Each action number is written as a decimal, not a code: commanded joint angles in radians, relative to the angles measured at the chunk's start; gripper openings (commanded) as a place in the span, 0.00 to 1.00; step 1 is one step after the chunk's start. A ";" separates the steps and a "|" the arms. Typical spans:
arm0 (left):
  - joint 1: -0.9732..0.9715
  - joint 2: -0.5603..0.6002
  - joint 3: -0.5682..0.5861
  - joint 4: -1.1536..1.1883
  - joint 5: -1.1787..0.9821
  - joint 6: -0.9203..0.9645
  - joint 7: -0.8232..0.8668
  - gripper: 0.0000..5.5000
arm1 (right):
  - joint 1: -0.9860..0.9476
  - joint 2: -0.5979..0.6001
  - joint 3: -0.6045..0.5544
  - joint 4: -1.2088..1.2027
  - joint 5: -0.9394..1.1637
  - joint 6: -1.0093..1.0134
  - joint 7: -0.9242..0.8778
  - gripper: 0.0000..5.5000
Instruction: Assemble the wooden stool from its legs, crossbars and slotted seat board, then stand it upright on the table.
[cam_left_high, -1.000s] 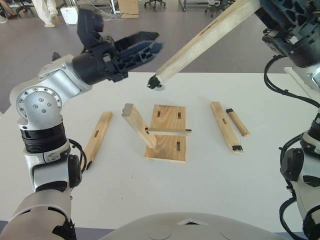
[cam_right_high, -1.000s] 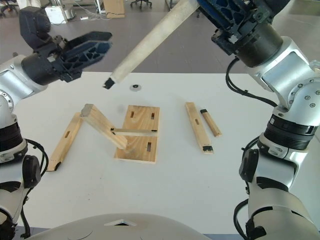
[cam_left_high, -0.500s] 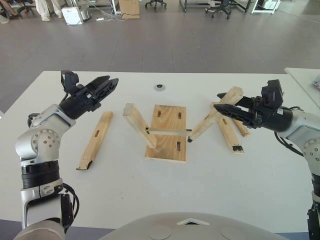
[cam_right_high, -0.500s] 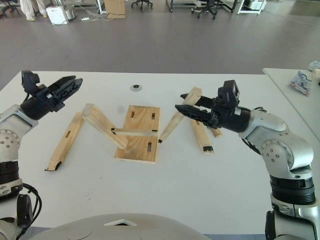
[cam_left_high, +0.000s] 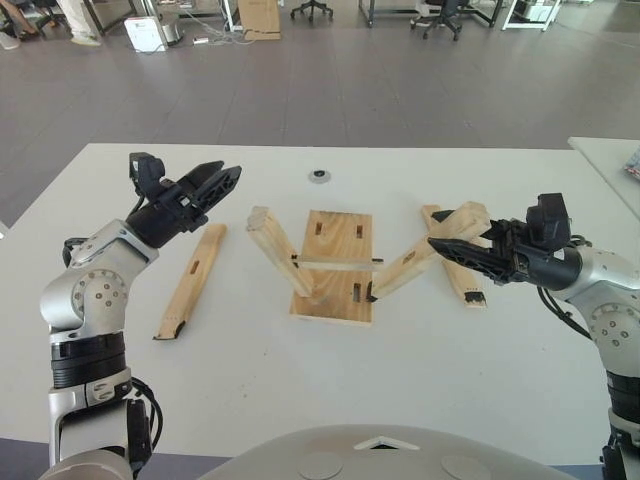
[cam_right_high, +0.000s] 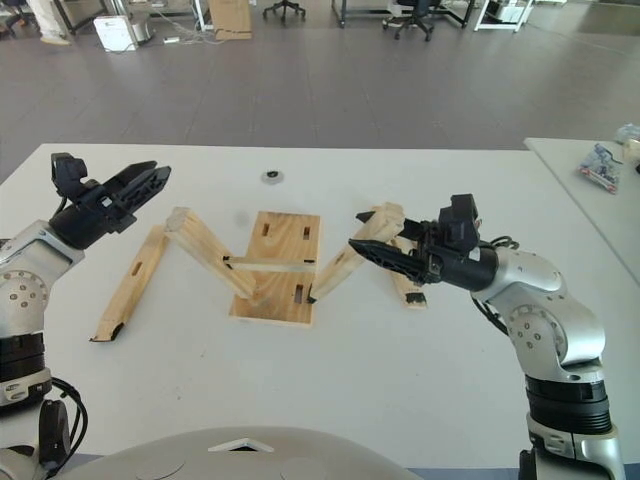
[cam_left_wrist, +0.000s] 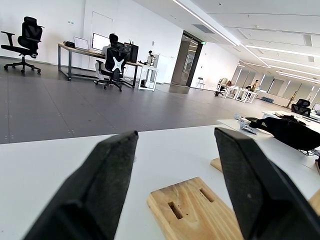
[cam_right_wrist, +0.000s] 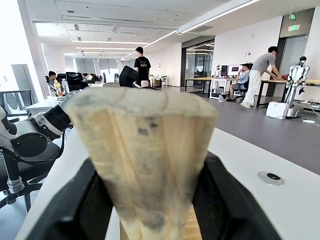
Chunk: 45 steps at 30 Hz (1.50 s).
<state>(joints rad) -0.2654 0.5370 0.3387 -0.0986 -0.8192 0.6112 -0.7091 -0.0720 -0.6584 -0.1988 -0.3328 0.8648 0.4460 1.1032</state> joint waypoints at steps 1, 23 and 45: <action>-0.018 0.017 -0.013 0.007 0.014 0.008 -0.010 0.51 | -0.020 0.019 0.020 -0.014 0.002 0.001 -0.003 0.38; -0.030 0.019 -0.027 0.011 0.012 0.011 -0.024 0.51 | -0.020 0.081 0.092 0.041 -0.099 -0.095 0.006 0.38; -0.030 -0.023 0.004 0.001 0.019 -0.049 0.048 0.51 | -0.053 0.007 0.051 0.043 -0.062 -0.043 0.048 0.38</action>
<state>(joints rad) -0.2844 0.5154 0.3387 -0.0897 -0.8137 0.5718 -0.6678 -0.1163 -0.6308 -0.1285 -0.2840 0.7982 0.3894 1.1538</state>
